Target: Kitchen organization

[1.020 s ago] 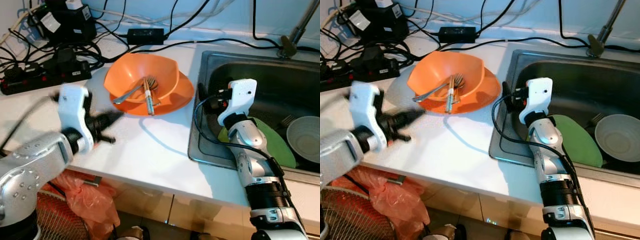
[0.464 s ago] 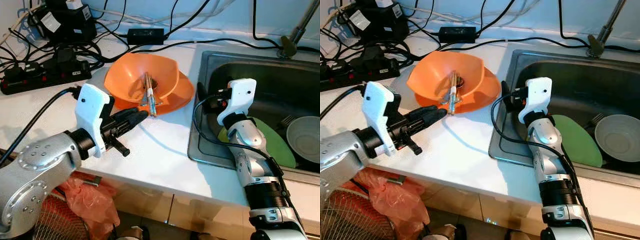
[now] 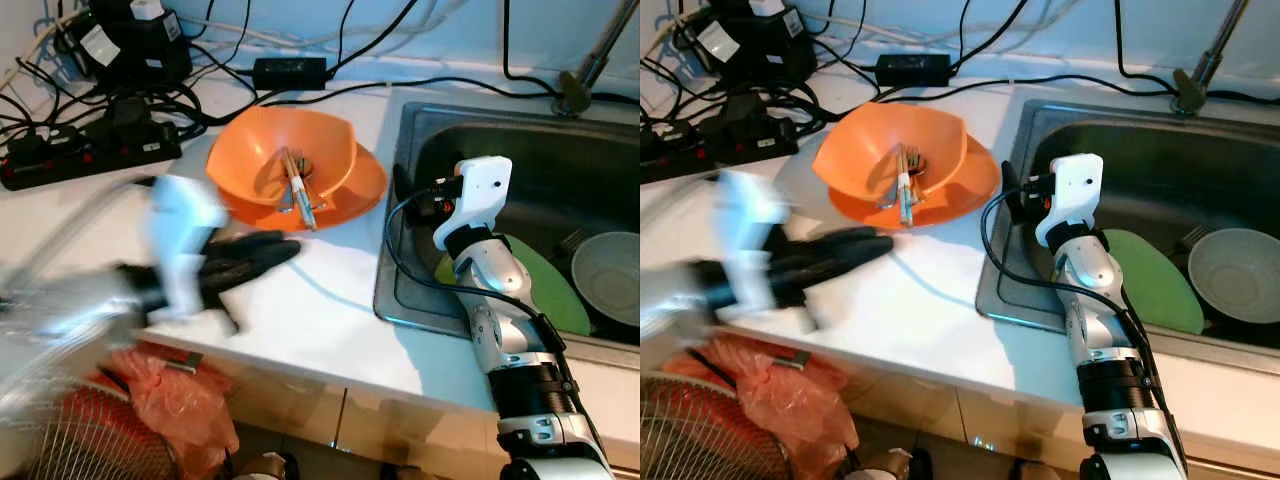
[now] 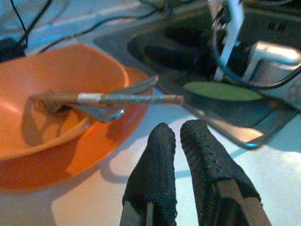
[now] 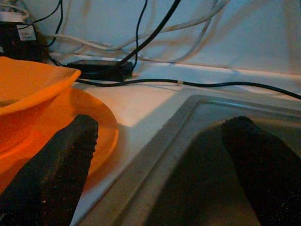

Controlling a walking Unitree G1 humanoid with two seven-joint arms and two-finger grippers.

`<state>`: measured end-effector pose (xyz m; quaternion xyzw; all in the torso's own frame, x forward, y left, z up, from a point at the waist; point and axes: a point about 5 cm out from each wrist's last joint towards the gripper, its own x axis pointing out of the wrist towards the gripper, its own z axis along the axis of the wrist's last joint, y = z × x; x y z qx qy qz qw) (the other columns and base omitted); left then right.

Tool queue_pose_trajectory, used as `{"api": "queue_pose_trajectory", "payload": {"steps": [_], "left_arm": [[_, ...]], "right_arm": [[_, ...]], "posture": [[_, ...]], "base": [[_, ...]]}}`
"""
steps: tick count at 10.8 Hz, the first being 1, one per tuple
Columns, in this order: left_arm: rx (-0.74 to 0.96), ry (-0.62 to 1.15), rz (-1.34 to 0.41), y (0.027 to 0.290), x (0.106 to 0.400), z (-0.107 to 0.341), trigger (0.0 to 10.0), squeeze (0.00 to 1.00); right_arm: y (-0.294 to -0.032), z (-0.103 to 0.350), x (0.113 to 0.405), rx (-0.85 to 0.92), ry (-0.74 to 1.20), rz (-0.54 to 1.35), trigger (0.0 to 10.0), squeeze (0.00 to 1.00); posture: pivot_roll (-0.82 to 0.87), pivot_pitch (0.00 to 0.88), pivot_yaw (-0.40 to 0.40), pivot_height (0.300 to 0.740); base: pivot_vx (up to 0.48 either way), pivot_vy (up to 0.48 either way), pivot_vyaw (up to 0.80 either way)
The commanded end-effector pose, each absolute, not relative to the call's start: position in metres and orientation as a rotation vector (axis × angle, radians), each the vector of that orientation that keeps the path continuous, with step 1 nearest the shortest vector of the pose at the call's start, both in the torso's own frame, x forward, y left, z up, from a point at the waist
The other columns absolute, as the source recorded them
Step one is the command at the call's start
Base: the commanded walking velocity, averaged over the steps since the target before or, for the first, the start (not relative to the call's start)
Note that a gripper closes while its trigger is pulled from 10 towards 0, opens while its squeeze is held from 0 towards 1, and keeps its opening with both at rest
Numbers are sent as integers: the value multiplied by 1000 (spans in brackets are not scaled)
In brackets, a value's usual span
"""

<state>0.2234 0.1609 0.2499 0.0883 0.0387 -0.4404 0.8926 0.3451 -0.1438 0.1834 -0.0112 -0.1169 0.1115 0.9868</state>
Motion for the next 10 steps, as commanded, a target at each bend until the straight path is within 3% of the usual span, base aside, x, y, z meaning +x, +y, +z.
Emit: {"api": "queue_pose_trajectory", "payload": {"steps": [1, 4, 5, 10], "left_arm": [[172, 60, -1003, 156, 215, 253, 10000, 0], [150, 20, -1092, 151, 217, 260, 10000, 0], [144, -49, -1046, 153, 225, 270, 10000, 0], [11, -377, -486, 172, 283, 301, 10000, 0]], "right_arm": [[-140, 184, 346, -19, -240, 234, 10000, 0], [-139, 186, 347, -18, -244, 238, 10000, 0], [-140, 186, 347, -18, -246, 235, 10000, 0], [-143, 188, 346, -16, -263, 214, 10000, 0]], "posture": [[171, 134, 60, 740], [166, 130, 60, 740], [156, 125, 62, 740], [130, 113, 59, 740]], "base": [[0, 0, 0], [0, 0, 0], [0, 0, 0], [0, 0, 0]]}}
